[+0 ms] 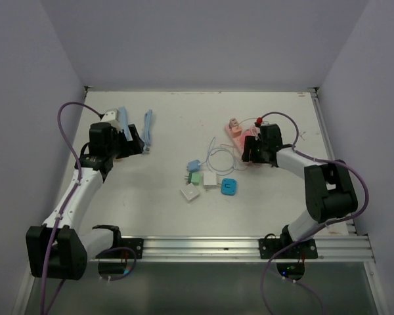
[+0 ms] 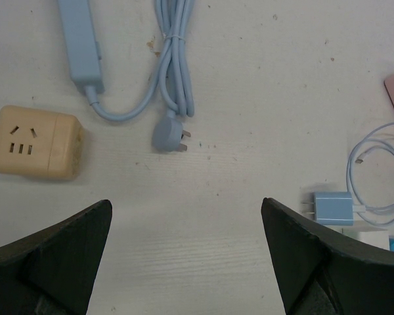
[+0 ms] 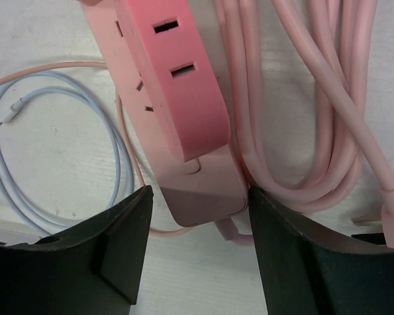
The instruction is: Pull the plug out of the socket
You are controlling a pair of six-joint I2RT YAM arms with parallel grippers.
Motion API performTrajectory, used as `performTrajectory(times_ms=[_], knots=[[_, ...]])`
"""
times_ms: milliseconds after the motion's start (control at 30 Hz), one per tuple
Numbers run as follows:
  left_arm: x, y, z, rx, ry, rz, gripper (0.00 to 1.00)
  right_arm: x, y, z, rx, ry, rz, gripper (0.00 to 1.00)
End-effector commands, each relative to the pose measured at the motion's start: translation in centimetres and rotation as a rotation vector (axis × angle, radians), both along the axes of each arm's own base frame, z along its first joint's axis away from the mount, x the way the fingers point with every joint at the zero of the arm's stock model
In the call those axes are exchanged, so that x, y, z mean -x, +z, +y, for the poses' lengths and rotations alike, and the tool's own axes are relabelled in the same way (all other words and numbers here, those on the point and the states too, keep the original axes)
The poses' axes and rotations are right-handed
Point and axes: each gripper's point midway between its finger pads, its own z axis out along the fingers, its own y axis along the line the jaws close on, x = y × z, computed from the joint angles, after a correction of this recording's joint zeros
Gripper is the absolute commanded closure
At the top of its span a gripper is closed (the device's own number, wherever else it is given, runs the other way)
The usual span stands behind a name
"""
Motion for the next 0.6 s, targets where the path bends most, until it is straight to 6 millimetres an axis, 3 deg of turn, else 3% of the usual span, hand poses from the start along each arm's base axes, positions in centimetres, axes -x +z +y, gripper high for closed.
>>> performTrajectory(times_ms=[0, 300, 467, 567], knots=[[-0.6, 0.6, -0.5, 0.006, -0.025, -0.036, 0.00, -1.6, 0.6, 0.4, 0.046, 0.032, -0.029, 0.37], [-0.6, 0.8, -0.5, 0.010, -0.028, -0.042, 0.00, -2.4, 0.0, 0.4, 0.116, 0.019, 0.012, 0.39], [-0.5, 0.7, -0.6, 0.012, -0.034, -0.042, 0.00, -2.3, 0.2, 0.1, 0.128, 0.012, 0.005, 0.62], [-0.5, 1.0, -0.9, 0.020, -0.044, -0.054, 0.00, -2.1, 1.5, 0.2, 0.112, 0.017, -0.032, 0.78]])
